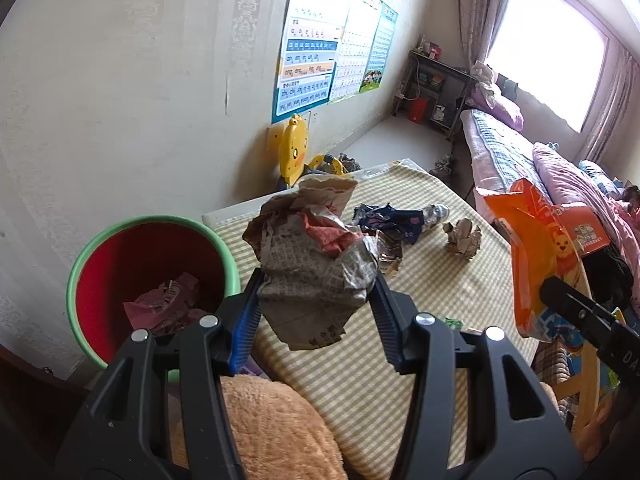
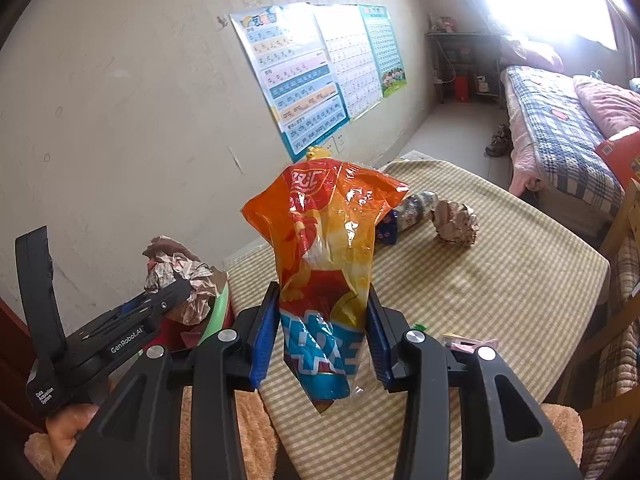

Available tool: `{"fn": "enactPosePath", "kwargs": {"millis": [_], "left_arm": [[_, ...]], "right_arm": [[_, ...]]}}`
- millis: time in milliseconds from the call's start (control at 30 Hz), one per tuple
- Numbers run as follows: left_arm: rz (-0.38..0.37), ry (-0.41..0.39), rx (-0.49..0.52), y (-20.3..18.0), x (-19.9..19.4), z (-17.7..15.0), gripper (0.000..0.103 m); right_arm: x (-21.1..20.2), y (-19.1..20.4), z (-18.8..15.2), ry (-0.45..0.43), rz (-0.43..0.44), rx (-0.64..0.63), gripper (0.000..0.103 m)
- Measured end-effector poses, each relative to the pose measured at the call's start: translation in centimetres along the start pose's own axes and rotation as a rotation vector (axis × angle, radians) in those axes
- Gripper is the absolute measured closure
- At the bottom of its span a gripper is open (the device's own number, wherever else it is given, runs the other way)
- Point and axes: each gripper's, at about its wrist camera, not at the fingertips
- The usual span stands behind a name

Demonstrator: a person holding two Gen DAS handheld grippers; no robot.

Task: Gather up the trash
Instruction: 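Carry the crumpled newspaper and orange chip bag over the red bucket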

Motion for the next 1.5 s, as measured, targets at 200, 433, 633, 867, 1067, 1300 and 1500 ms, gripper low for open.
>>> {"fn": "enactPosePath", "kwargs": {"millis": [200,433,633,867,1067,1300,1500], "left_arm": [[0.027,0.001,-0.028,1.9,0.2,-0.1,0.054],[0.056,0.013,-0.070,4.1,0.4,-0.4,0.054],[0.061,0.029,-0.084,5.1,0.8,-0.8,0.054],[0.091,0.022,-0.098,6.2,0.7,-0.7,0.054],[0.145,0.003,-0.105,7.8,0.1,-0.7,0.054],[0.187,0.003,-0.136,9.9,-0.1,-0.7,0.054],[0.203,0.012,-0.156,11.2,0.2,-0.7,0.054]], "right_arm": [[1.2,1.3,-0.3,0.032,0.010,-0.031,0.064],[2.6,2.5,-0.5,0.064,0.028,-0.046,0.064],[3.3,3.5,-0.7,0.088,0.037,-0.069,0.064],[4.0,5.2,-0.5,0.097,0.062,-0.105,0.064],[4.7,6.8,-0.5,0.103,0.088,-0.141,0.064],[6.3,8.2,-0.6,0.133,0.103,-0.154,0.064],[7.5,9.2,-0.5,0.149,0.110,-0.176,0.064]]}}
Point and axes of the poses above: each gripper's, at about its wrist camera, not at the fingertips, and x roughly the way its jaws point, y to its left, z to its top
